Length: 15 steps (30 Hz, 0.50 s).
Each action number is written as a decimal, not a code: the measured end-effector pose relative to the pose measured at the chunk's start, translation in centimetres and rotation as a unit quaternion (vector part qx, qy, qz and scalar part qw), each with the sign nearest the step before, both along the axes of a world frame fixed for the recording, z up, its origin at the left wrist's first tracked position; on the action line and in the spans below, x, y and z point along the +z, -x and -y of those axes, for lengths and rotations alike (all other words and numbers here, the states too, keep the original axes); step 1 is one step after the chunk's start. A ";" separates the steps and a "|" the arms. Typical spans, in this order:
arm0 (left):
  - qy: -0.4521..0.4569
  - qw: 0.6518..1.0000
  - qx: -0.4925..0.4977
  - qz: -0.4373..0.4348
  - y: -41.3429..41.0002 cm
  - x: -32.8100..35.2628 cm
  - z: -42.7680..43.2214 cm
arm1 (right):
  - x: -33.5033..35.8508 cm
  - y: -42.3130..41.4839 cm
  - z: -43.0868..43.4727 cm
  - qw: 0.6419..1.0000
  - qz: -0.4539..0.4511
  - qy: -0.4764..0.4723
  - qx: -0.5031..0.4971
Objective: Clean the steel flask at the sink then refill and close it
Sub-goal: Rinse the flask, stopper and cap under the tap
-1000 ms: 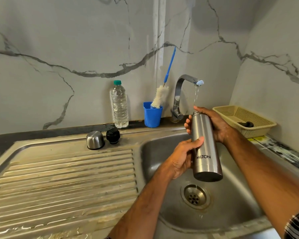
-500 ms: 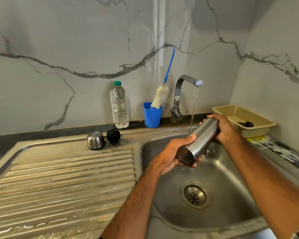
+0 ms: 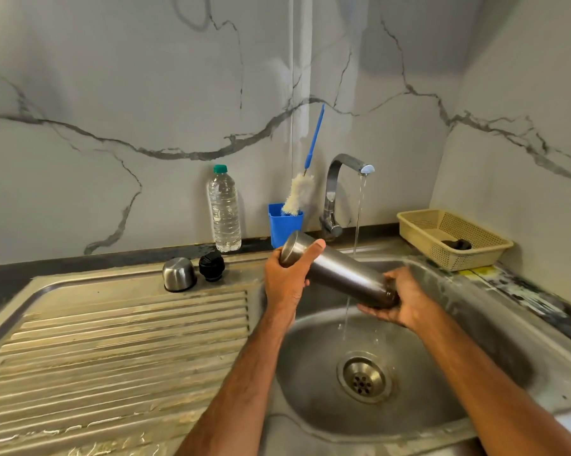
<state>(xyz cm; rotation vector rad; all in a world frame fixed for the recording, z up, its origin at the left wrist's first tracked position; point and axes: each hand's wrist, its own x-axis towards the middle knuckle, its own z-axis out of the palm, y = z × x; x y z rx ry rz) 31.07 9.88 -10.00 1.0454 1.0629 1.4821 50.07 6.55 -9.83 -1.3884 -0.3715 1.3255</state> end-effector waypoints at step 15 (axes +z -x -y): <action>-0.097 0.973 -0.010 -0.211 -4.6 4.1 -2.4 | 0.7 -0.6 -0.1 0.875 0.381 -0.166 0.249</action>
